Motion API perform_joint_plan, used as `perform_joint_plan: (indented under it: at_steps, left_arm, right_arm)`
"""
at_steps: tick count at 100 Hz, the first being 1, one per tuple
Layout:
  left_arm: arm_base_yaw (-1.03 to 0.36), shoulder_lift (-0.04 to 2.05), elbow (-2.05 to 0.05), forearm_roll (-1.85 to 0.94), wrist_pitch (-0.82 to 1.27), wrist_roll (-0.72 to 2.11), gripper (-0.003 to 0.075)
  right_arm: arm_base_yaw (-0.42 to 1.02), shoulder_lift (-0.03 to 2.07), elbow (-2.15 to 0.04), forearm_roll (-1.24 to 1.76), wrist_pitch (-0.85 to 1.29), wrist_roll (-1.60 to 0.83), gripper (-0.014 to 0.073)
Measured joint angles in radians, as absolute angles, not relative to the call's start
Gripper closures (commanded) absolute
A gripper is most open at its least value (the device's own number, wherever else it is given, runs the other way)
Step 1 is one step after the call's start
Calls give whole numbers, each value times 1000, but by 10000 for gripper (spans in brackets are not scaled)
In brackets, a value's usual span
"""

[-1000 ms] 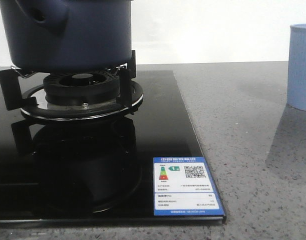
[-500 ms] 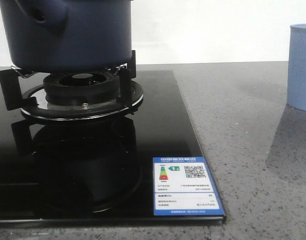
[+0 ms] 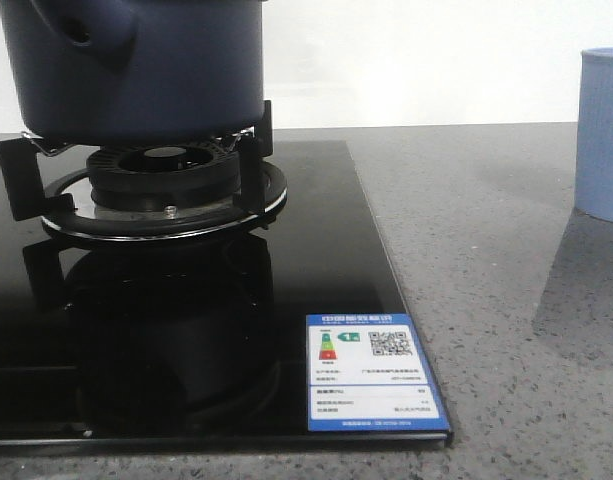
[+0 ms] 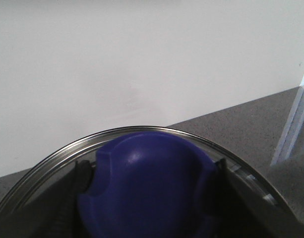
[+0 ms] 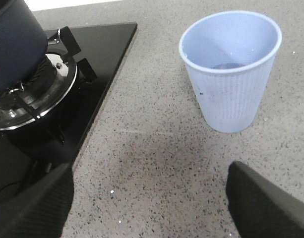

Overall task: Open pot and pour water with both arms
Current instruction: 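Lift the glass lid off the saucepan with the left gripper, then reach the right gripper to the light blue cup and grasp it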

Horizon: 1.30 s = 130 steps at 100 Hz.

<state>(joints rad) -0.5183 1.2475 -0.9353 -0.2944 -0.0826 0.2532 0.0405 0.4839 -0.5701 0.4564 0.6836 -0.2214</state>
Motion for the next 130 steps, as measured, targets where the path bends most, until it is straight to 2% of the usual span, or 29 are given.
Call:
perform_joint_plan:
  at_steps: [18,48,76,130]
  left_arm:
    - [-486,1173,-935,-292,-83,253,314]
    - [-365,1030,-935,-291,-7,253,314]
    - [-280,911,-935,-290,7,253,314]
    - [-266,885,-935,-277,61,253,314]
  right_arm:
    - [41,484,-513,456,645,-247,27]
    - [41,484,-376,469,459,-267,27]
    - [41,495,-350,489,336,-267,27]
    - [41,563,-350,515,219,-268,27]
